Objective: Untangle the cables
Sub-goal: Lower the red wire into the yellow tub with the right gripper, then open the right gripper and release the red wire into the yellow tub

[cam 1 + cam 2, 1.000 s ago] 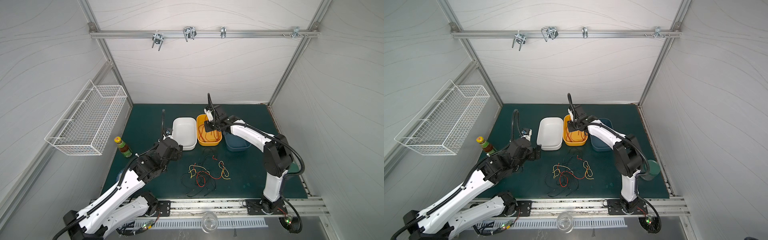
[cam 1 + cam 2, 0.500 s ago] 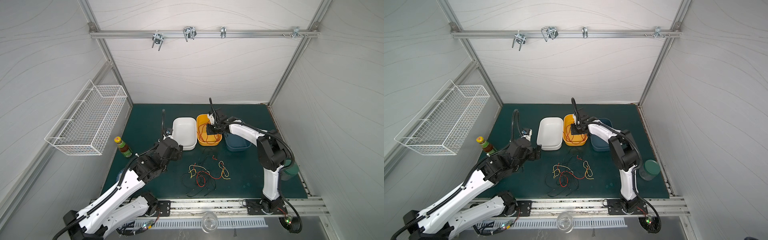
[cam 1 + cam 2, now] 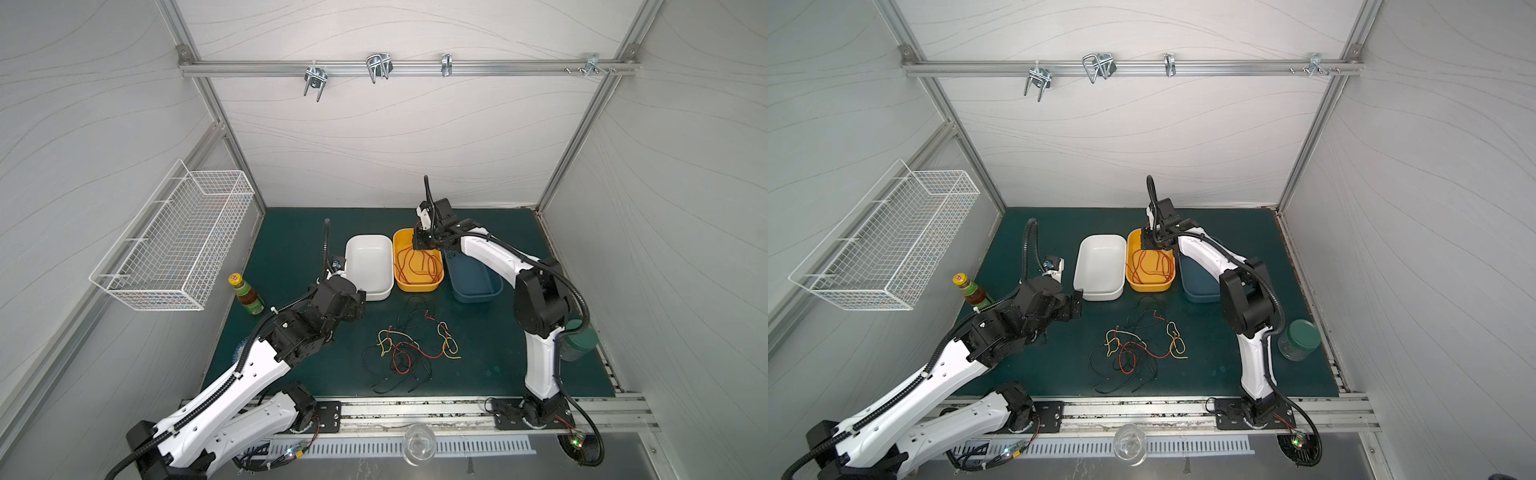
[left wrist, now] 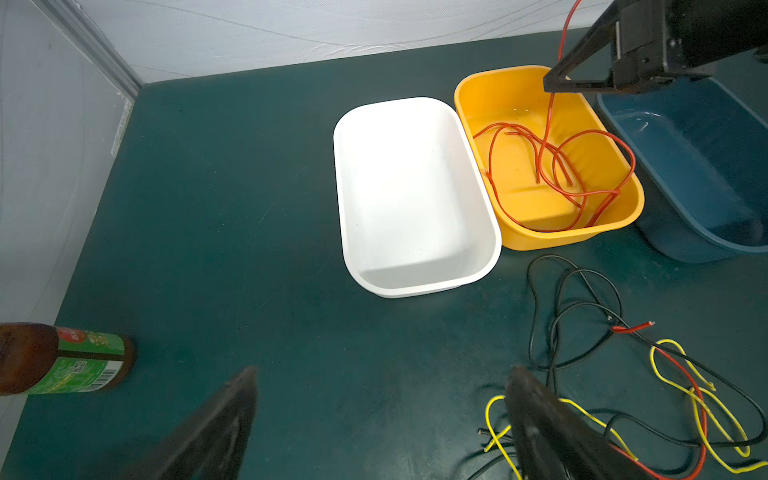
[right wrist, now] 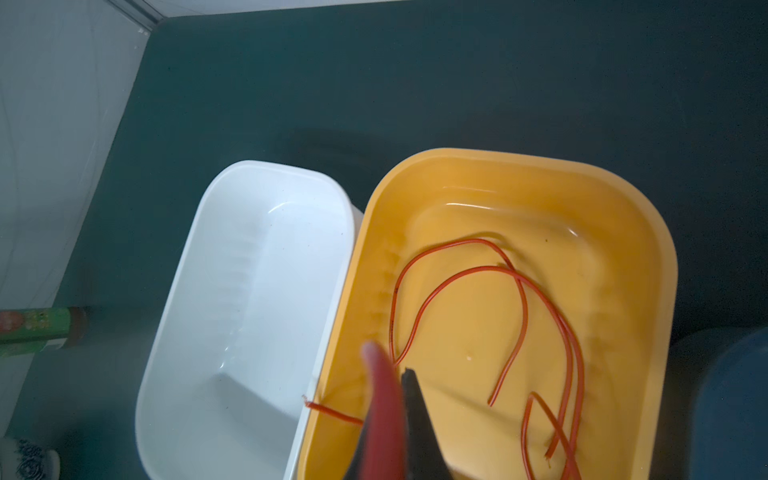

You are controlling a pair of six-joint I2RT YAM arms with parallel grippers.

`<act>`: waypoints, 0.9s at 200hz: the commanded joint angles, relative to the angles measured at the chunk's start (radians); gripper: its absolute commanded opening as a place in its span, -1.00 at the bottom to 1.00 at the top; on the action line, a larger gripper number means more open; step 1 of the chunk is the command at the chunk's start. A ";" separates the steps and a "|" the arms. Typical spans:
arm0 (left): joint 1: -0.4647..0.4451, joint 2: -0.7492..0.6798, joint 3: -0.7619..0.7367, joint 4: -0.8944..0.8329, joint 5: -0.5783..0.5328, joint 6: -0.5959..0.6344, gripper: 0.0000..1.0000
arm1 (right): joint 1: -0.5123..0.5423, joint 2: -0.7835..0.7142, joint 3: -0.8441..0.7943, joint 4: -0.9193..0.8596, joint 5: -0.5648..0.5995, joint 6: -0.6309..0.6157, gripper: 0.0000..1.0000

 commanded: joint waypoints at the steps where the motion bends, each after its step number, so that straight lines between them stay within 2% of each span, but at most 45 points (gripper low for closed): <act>1: -0.001 -0.004 0.001 0.040 -0.001 0.005 0.88 | -0.013 0.058 0.020 -0.024 0.002 0.005 -1.00; 72: -0.002 -0.005 -0.001 0.042 0.002 0.008 0.88 | -0.008 0.132 0.056 -0.025 -0.060 0.003 -1.00; 105: -0.001 -0.002 -0.001 0.044 0.000 0.008 0.89 | -0.002 0.144 0.108 -0.087 -0.029 -0.010 -1.00; 180: -0.002 -0.001 -0.002 0.045 0.003 0.011 0.89 | 0.010 0.053 0.161 -0.155 0.003 -0.009 -0.50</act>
